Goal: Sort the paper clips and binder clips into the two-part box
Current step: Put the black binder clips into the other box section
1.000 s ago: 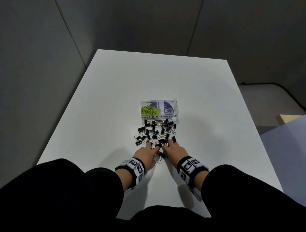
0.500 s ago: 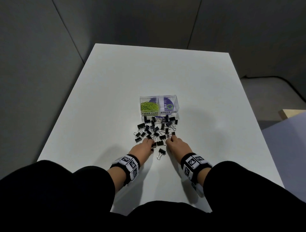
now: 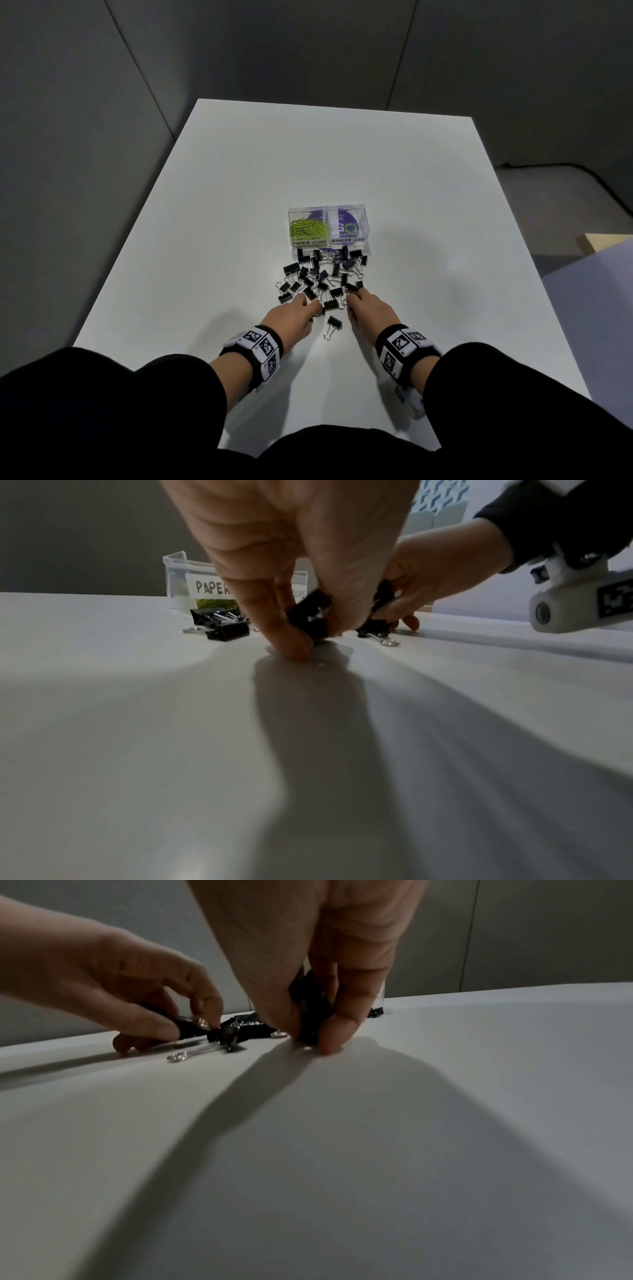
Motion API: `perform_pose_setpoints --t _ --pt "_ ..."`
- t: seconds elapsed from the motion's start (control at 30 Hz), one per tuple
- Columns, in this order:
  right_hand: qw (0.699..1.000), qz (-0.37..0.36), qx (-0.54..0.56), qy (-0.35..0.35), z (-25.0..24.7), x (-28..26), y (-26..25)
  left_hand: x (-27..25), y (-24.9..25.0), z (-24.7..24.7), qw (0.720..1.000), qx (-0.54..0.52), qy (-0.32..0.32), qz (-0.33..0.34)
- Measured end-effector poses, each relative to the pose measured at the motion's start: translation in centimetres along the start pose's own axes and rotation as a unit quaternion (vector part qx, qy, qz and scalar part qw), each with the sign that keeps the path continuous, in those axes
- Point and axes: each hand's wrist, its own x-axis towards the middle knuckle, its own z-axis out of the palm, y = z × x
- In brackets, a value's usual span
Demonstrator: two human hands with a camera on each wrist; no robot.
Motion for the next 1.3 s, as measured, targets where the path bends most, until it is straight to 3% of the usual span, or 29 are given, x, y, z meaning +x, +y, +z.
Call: perform_pose_setpoints --t 0.1,0.27,0.43,0.57,0.67,0.83,1.03,1.17,1.3 --pt "1.000 0.014 0.015 0.003 -0.2 0.1 0.3 0.0 -0.4 0.1 1.000 -0.010 -0.004 0.006" --pt "1.000 -0.024 0.008 -0.017 -0.9 0.2 0.7 -0.4 -0.9 -0.4 0.998 -0.057 -0.004 0.028" --pt "0.999 -0.026 0.034 0.021 -5.9 1.1 1.5 0.3 -1.6 -3.6 0.992 -0.108 0.046 0.041" --pt "0.993 -0.014 0.083 0.084 -10.9 5.3 1.6 3.5 -1.6 -8.4 0.987 -0.117 0.099 0.055" --pt "0.993 -0.003 0.091 0.079 -12.9 9.7 1.2 7.3 -0.7 -11.5 0.985 -0.105 0.125 0.063" --pt "0.985 0.041 0.166 0.018 -12.4 12.7 1.2 12.4 0.6 -13.5 0.992 -0.055 0.105 0.049" --pt "0.972 0.080 0.171 0.137 -11.1 10.4 4.3 15.2 1.4 -12.5 0.995 0.010 0.058 0.076" --pt "0.987 0.073 0.135 0.054 -8.6 8.2 5.3 15.4 1.5 -12.0 0.993 0.056 0.051 0.086" --pt "0.997 0.028 0.065 -0.020 -6.1 7.5 4.9 13.2 1.0 -12.2 0.990 0.026 0.112 0.082"
